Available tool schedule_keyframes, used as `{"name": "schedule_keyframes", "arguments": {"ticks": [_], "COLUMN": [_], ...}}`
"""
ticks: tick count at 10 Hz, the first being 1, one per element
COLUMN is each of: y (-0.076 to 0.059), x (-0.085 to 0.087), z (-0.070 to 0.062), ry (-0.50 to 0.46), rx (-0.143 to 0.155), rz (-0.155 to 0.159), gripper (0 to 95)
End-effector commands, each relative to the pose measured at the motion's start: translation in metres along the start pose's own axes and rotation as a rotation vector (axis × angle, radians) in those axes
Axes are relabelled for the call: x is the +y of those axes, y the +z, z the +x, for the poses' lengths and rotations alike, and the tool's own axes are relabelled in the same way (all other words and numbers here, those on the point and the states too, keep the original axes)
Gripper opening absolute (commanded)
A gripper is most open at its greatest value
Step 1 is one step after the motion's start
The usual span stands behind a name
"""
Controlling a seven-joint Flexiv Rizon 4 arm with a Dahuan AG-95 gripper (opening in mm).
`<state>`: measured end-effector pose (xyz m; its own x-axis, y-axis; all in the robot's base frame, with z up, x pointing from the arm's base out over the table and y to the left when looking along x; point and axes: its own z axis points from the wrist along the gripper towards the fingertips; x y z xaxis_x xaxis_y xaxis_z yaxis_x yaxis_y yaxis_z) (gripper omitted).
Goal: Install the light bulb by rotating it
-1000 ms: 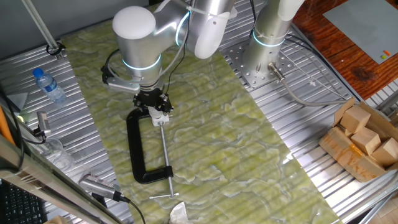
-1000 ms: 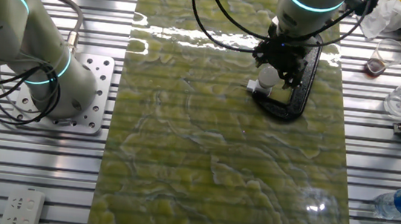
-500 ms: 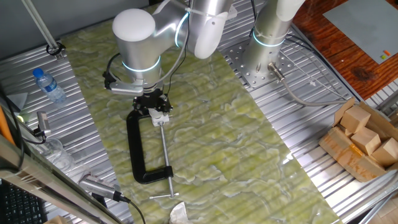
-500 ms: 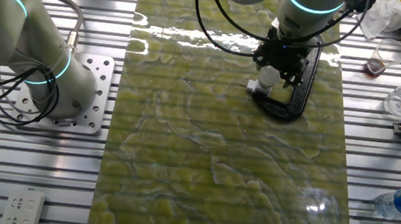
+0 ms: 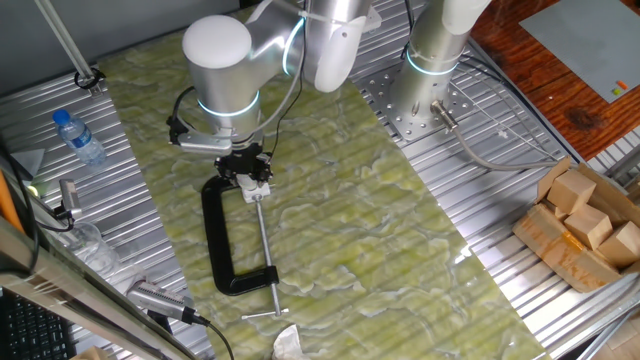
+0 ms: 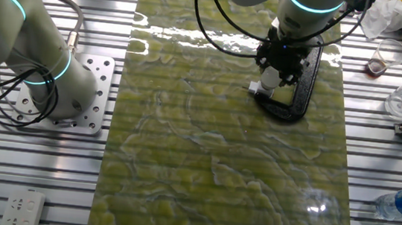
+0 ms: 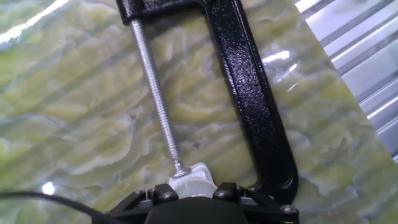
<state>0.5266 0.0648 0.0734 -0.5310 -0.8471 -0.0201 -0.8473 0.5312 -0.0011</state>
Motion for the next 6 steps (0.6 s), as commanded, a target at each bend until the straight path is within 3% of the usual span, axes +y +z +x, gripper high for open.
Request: {"name": "schedule_keyframes", "arguments": {"ticks": [1,3,6], "y": [0.0001,0.0006,0.0010], "x": [-0.0007,-0.0006,-0.0006], "z": [-0.0001,0.0000,0.0000], "ry": [0.010,0.061,0.217], "rx": [0.002,0.003,0.012], "rz": [0.008,0.006,0.007], "gripper": [0.0,0.0,0.0]}}
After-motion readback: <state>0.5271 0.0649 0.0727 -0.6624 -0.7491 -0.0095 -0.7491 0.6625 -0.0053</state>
